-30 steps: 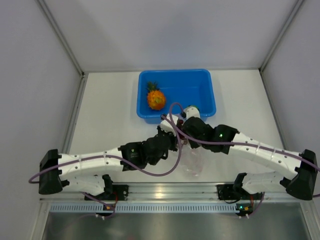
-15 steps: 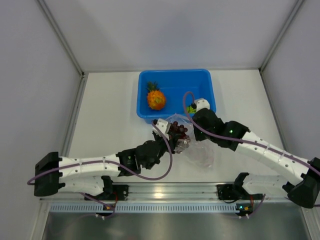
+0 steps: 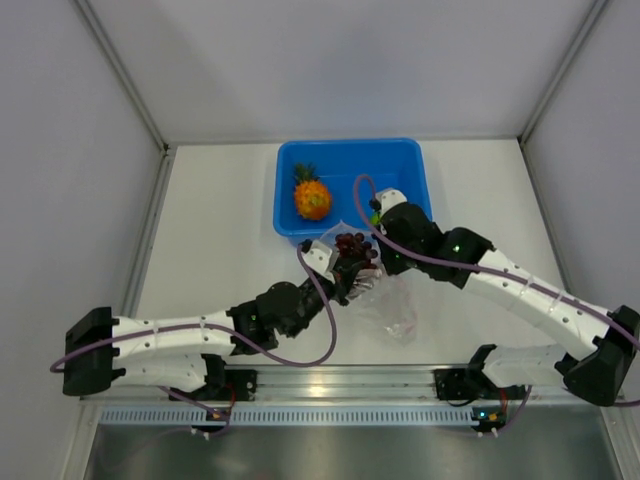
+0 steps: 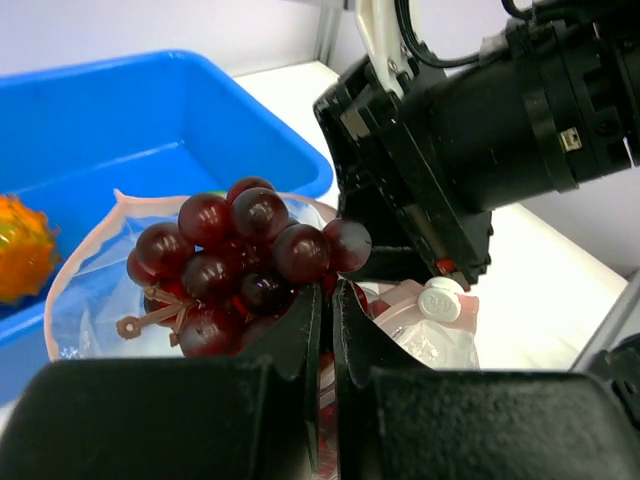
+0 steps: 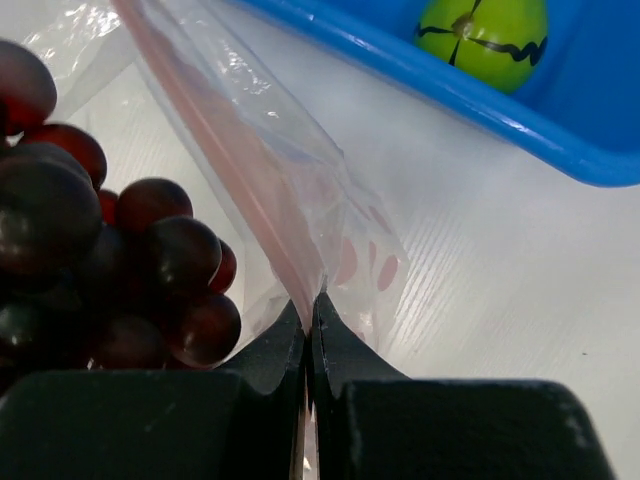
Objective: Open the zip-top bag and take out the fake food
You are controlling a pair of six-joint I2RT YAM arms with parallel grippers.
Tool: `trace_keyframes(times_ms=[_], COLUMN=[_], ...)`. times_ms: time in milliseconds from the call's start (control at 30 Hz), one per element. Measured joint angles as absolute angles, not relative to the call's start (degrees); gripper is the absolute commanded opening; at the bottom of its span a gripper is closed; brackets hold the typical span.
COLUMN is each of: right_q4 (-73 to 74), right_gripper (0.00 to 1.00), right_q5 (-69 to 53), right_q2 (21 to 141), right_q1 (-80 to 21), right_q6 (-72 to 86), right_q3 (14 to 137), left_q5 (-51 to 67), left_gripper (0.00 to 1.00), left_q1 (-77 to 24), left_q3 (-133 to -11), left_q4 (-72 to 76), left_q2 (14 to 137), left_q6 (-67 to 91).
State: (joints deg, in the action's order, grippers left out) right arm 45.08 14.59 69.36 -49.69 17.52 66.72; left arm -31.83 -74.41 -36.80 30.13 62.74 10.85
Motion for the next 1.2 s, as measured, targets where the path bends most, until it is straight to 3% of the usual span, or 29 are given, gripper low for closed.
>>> trace_keyframes(times_ms=[400,700,967,1200], right_q4=[44.95,45.21,45.65,44.16], right_gripper=[0.00,0.00,0.00,0.00], right_q5=[7.53,4.91,12.69,18.81], right_q2=[63.66,59.53,60.66,61.36], right_q1=[-49.67,-49.60,-48.93,-47.42], right_q6=[17.04,15.44,15.64,19.14], right_q3=[62.41,59.99,58.00,56.25], left_q5=[-35.92,-31.11,-25.02,-26.48], left_gripper=[0.00,0.00,0.00,0.00], left_q1=[-74.41,-69.32,-66.67,-66.67], left_q3=[-36.82,-39.77,-41.39,-41.39], left_q4=[41.17,42.04,41.28,40.86], left_q2=[69.54,75.02,76.25,74.87], left_q6=[-0.25,2.55,8.34,14.68])
